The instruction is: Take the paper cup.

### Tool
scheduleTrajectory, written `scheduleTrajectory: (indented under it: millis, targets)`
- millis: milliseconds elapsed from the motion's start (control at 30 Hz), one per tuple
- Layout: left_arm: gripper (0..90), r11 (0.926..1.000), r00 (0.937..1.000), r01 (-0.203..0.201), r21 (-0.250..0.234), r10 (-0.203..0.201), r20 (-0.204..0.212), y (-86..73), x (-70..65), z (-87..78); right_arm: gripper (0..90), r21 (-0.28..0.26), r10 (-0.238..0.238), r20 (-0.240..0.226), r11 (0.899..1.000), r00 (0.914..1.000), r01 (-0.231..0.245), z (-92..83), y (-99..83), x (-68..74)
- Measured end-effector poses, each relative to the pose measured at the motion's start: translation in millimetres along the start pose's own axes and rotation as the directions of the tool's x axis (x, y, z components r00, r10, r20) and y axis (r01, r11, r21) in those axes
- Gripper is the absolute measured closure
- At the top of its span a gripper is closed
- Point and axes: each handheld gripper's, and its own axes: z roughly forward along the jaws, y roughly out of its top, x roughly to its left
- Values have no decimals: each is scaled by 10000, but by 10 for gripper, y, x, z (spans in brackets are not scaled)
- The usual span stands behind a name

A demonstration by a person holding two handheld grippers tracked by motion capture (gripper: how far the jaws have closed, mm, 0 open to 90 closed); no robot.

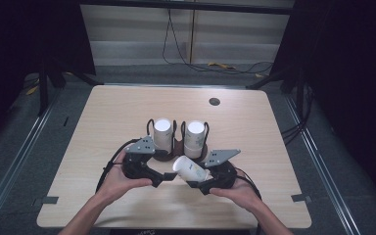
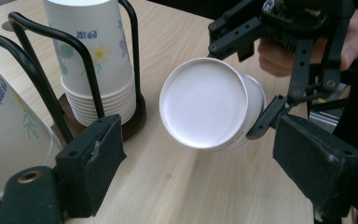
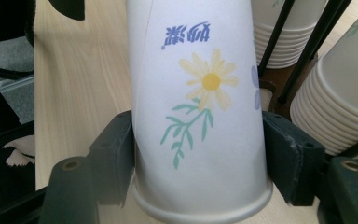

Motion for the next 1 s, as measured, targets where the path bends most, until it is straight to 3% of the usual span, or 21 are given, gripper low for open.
scheduleTrajectory:
  millis: [67,300,533,867,1000]
  targets:
    - [247,10000,9999,-68,-6,67,-90,-6,-7,-7,323,196,-21,-133,9998,9999,23,-6,14,-1]
    - [248,9996,10000,-12,287,10,62,-31,-11,39,323,906,-421,-214,9949,9989,438,-3,79,14]
    - [245,9984,9999,106,553,-111,91,-47,5,63,326,1376,-942,31,9861,9956,928,5,160,11]
    - [251,9947,9997,-166,1019,146,201,-67,-21,137,326,2216,-1479,-173,9638,9889,1480,56,221,44]
    - [252,9930,9995,-199,1167,170,254,-76,-25,152,326,2557,-1748,-318,9504,9841,1771,82,234,70]
